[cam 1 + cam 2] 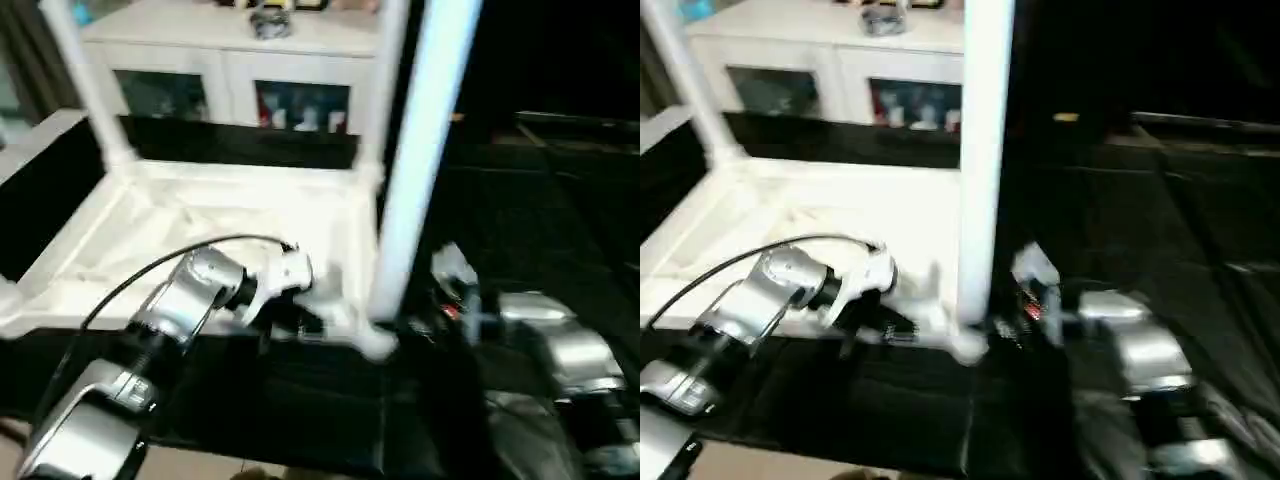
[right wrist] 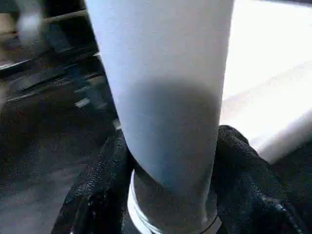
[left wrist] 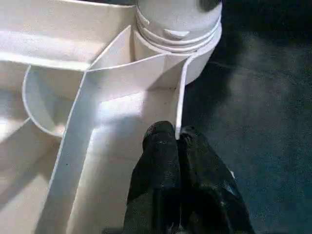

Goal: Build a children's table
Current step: Rotate leg to tighten

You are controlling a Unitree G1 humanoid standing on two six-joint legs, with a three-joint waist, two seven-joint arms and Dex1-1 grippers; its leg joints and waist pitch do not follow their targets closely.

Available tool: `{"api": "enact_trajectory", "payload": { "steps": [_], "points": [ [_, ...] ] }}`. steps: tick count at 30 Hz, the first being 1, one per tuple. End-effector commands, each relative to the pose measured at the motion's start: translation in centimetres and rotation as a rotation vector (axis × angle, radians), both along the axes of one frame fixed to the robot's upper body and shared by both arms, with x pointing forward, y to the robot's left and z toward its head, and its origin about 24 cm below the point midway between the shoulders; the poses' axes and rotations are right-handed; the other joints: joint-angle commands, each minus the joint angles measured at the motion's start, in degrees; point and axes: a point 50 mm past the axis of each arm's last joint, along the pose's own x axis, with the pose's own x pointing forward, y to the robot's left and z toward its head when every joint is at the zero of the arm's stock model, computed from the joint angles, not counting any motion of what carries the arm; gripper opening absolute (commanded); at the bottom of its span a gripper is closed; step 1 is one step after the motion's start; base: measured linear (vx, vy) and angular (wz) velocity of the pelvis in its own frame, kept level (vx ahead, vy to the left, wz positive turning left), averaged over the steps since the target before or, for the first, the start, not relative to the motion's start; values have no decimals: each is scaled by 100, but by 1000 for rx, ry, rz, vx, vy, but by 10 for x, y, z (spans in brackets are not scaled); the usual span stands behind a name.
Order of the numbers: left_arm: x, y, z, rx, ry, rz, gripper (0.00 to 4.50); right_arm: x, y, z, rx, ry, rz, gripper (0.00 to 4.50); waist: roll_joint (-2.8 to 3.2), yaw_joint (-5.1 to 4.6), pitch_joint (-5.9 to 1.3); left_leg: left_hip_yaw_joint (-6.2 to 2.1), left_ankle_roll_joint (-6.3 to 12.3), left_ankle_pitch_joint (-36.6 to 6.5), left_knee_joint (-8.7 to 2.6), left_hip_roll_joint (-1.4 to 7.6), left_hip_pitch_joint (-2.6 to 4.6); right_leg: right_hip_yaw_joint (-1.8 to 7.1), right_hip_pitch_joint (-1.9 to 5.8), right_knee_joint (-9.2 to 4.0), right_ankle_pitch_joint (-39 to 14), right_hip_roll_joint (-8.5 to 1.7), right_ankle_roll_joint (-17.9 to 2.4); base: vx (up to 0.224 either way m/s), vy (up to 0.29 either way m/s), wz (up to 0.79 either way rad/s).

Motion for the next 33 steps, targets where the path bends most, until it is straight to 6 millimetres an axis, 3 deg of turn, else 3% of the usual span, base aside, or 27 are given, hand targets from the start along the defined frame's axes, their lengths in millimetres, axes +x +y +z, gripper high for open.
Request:
{"api": "enact_trajectory", "payload": {
  "steps": [1,2,3,4,5,6,7,8,9,10,11,12,13,14,15,17,19,27,30,33],
  "points": [
    [3,-32,10,-88,-27,3,0,3,23,-10,3,49,-37,204,-41,-122,-252,-300,-264,-2896,-400,265,185,19,113,-790,-4342,-442,-129,0,0,0],
    [5,-35,11,-98,-28,31,0,7,27,-10,4,51,-75,202,45,-237,-249,-380,-312,-3346,-472,332,180,-81,184,-779,-3977,-404,-128,-32,49,-18],
    [8,-40,13,-111,-31,76,0,11,32,-10,5,55,-132,202,96,-343,-253,-504,-371,-3868,-624,423,59,-142,359,-646,-3468,-370,-126,-32,49,-18],
    [14,-47,16,-125,-44,152,0,18,41,-9,11,60,-205,199,164,-345,-233,-526,-431,-4243,-747,498,18,-110,403,-483,-3103,-320,-220,0,0,0],
    [17,-51,17,-133,-51,202,0,22,47,-8,11,55,-237,198,246,-297,-254,-542,-600,-4895,-1076,627,-101,-23,558,144,-1938,-213,-501,-81,18,-6],
    [19,-53,18,-137,-55,233,0,24,50,-7,11,52,-256,198,189,-293,-226,-489,-637,-5083,-1208,631,-181,32,571,367,-1424,-148,-522,-81,18,-6],
    [21,-54,18,-141,-60,254,0,25,53,-6,15,53,-265,198,23,-239,-228,-345,-580,-4858,-1142,477,0,250,379,310,-1648,-152,-494,0,0,0],
    [26,-59,20,-155,-79,324,0,28,59,-6,18,55,-308,198,-280,-230,-322,-255,-424,-3182,-216,17,401,355,-137,-595,-4186,-563,-365,5,-87,2],
    [27,-61,21,-159,-87,348,0,30,61,-6,13,55,-330,198,-352,-191,-214,-206,-28,-1386,413,-156,366,392,-211,-1005,-5752,-794,-63,5,-87,2],
    [27,-61,21,-159,-87,348,0,30,61,-6,13,55,-330,197,-185,-99,-231,-314,54,-980,295,-67,135,484,73,-891,-5664,-949,-107,48,-64,-24],
    [28,-62,21,-163,-93,364,0,31,62,-7,9,56,-344,197,-141,-26,-276,-416,15,-777,-189,97,-248,340,381,-593,-4535,-716,-116,74,-10,-27],
    [28,-64,21,-168,-93,372,0,32,64,-7,-3,52,-355,197,-123,-61,-281,-426,-54,-1066,-324,165,-164,246,267,-547,-4033,-514,-159,74,-10,-27],
    [28,-65,21,-168,-93,370,0,32,65,-7,-5,50,-359,197,-72,-123,-372,-430,-47,-1375,-369,238,-41,216,223,-431,-2883,-400,-447,0,0,0],
    [27,-67,21,-167,-94,364,0,32,65,-8,7,52,-362,197,-21,-134,-422,-407,36,-1168,-390,293,-28,252,251,-362,-1748,-406,-882,0,0,0],
    [26,-67,21,-166,-93,364,0,32,66,-8,17,55,-364,230,-38,-156,-409,-393,110,-1133,-408,299,-58,242,274,-345,-1482,-382,-1017,0,0,0],
    [26,-65,20,-157,-96,355,0,33,63,-6,43,52,-376,263,-70,-154,-359,-317,169,-1474,-397,255,-26,233,243,-424,-1831,-394,-1128,0,0,0],
    [25,-61,19,-145,-104,344,0,32,60,-6,51,49,-383,265,-55,-126,-368,-297,187,-1394,-397,245,-34,246,266,-455,-2008,-420,-1108,0,0,0],
    [20,-46,16,-124,-107,251,0,28,33,-4,53,-17,-354,350,-40,-110,-390,-280,274,-1166,-424,299,-27,267,291,-399,-1413,-421,-1248,0,0,0],
    [14,-35,13,-97,-84,169,0,23,13,-1,49,-41,-295,371,-40,-66,-420,-268,409,-829,-390,300,-35,275,309,-331,-873,-420,-1394,0,0,0],
    [8,-26,9,-73,-63,78,0,19,-5,5,44,-68,-222,395,-39,-27,-424,-251,491,-772,-379,302,-39,276,301,-307,-678,-414,-1487,0,0,0]
  ]
}}
